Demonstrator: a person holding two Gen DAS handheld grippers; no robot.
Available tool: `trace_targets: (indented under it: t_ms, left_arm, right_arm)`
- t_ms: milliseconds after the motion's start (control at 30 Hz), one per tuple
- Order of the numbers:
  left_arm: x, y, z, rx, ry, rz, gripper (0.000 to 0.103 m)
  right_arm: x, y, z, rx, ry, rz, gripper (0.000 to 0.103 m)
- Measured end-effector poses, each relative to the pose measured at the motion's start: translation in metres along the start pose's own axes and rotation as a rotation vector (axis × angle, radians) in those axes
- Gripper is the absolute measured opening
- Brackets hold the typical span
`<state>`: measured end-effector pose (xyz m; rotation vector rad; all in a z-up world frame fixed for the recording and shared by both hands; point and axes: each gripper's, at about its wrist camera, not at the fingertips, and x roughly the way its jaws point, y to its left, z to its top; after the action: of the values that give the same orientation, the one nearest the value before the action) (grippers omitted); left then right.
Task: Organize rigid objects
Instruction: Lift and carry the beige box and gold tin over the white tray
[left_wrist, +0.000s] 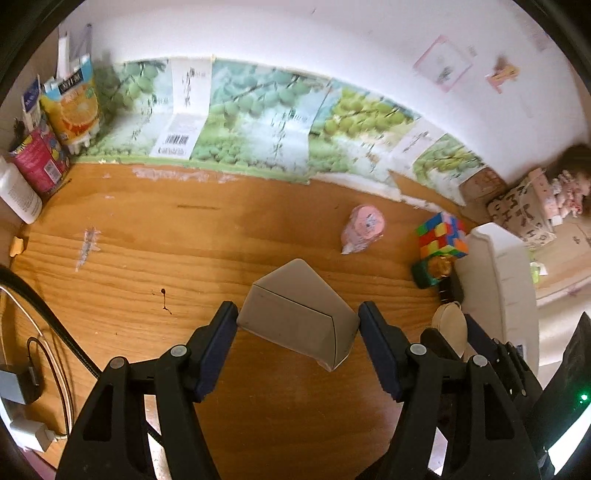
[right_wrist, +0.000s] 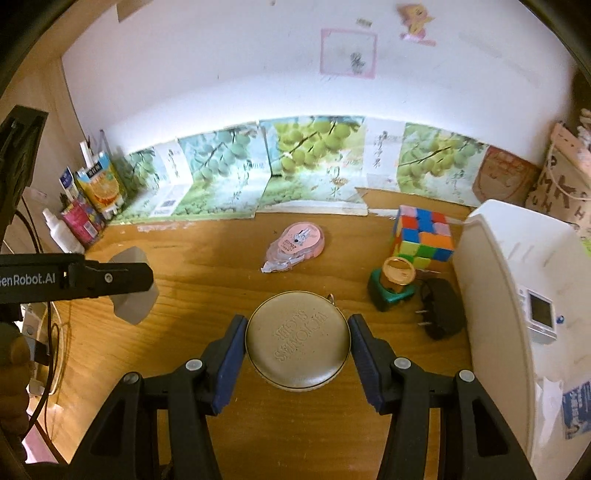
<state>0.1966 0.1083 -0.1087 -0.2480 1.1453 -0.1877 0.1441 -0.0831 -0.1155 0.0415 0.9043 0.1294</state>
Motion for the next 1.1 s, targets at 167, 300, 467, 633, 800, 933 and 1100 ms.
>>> trace_targets:
  t_ms: [167,300,467,633,800,933,1100]
  left_arm:
    - [-0.023,-0.01,-0.008,0.039,-0.089,-0.048,0.071]
    - [-0.041,-0.02,-0.019,0.088,-0.177,-0.106,0.071]
    - [-0.05,-0.031,-0.033,0.12,-0.211,-0.179,0.071]
    - [-0.053,-0.041,-0.045,0.139,-0.225,-0.231,0.071]
    - [-0.061,-0.052,-0.058,0.158,-0.245,-0.281,0.071]
    - [-0.066,-0.064,-0.067,0.183,-0.267,-0.312,0.071]
    - [-0.064,-0.084,-0.07,0.193,-0.262,-0.341,0.071]
  right_arm:
    - [-0.028,-0.004,-0.011,0.017,-0.042,-0.003,0.056]
    - [-0.049,-0.007,-0.019,0.027,-0.088,-0.011,0.056]
    - [-0.075,-0.01,-0.033,0.03,-0.13,-0.022,0.056]
    - [-0.096,-0.016,-0.046,0.033,-0.161,-0.031,0.056]
    - [-0.109,-0.021,-0.062,0.004,-0.17,-0.047,0.056]
    - [-0.122,-0.027,-0.072,-0.019,-0.196,-0.059,0.055]
    - [-0.139,-0.04,-0.078,-0.046,-0.236,-0.063,0.055]
